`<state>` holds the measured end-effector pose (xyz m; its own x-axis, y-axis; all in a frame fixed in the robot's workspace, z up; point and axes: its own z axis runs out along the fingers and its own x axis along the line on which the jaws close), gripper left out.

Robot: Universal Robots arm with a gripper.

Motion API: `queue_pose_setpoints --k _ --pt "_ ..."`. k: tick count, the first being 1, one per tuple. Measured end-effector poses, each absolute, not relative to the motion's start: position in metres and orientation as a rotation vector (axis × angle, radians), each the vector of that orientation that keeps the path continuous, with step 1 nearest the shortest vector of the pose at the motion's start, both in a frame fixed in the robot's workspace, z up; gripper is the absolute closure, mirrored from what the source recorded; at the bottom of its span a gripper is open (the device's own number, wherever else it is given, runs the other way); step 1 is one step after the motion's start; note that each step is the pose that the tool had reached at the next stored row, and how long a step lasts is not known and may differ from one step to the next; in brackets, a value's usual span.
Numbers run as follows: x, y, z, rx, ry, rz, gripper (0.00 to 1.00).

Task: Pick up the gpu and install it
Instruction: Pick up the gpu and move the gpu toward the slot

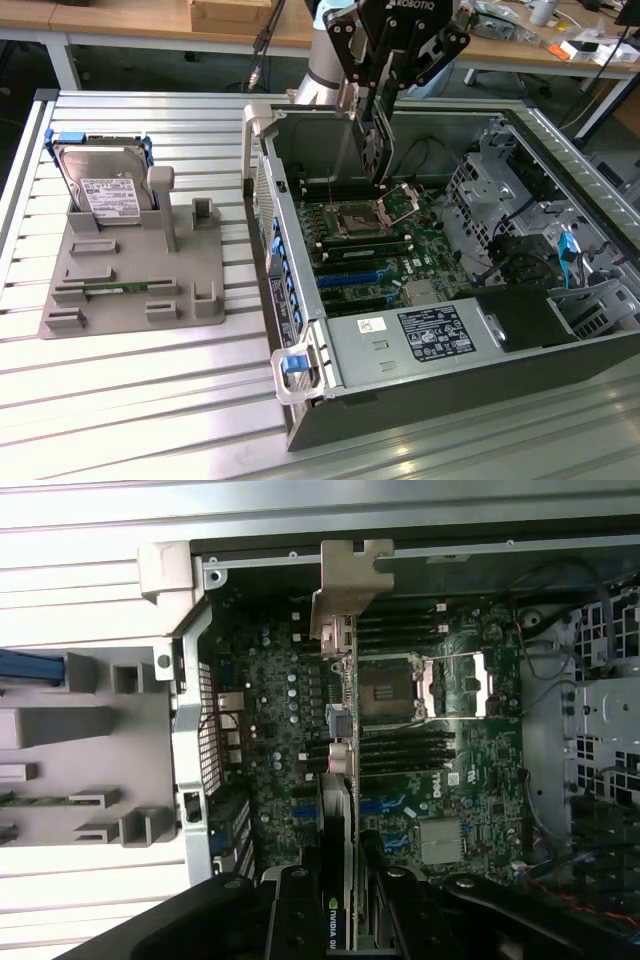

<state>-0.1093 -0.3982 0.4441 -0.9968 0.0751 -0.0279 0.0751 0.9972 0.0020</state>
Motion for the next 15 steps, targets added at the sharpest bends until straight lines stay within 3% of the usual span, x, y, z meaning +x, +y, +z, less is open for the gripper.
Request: queue_pose_setpoints --k 15 --pt "-0.085 -0.398 0.444 0.117 3.111 0.002 0.74"
